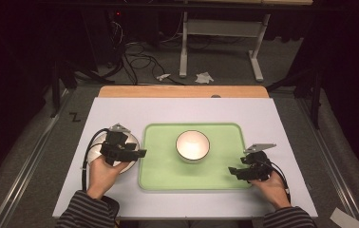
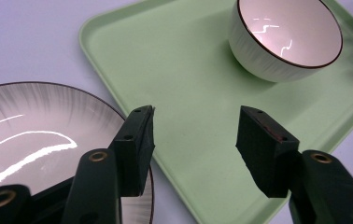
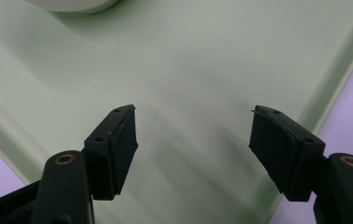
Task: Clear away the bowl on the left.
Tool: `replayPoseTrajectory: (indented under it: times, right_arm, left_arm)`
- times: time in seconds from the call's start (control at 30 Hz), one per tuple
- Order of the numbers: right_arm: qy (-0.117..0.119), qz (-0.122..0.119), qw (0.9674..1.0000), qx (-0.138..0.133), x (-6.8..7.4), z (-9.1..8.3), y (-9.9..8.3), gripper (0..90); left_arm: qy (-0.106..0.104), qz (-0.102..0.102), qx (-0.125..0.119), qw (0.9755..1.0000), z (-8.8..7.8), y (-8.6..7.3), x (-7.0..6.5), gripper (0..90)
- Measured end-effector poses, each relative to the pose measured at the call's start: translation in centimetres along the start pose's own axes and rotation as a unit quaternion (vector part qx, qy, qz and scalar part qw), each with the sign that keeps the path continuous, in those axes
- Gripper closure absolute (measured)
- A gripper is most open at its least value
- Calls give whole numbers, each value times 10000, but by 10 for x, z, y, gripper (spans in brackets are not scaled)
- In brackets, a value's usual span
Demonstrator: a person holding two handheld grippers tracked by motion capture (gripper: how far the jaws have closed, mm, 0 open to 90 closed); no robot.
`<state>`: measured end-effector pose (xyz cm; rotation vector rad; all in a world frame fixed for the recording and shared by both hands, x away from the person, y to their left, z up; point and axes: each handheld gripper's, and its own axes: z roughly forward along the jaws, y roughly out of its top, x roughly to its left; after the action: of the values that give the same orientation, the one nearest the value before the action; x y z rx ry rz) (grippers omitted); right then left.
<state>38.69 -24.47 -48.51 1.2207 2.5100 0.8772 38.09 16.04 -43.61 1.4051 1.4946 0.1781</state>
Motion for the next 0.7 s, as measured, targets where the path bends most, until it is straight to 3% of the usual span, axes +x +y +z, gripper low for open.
replayPoseTrajectory:
  times: [0.17, 0.7]
  right_arm:
    - [-6, -22, 10000, -2, -1, 0, 0, 335]
    - [23, -11, 10000, -4, -1, 0, 0, 334]
  left_arm:
    - [7, -26, 75, 10000, 2, -5, -1, 474]
    - [3, 261, 328, 9991, 9, -27, -11, 458]
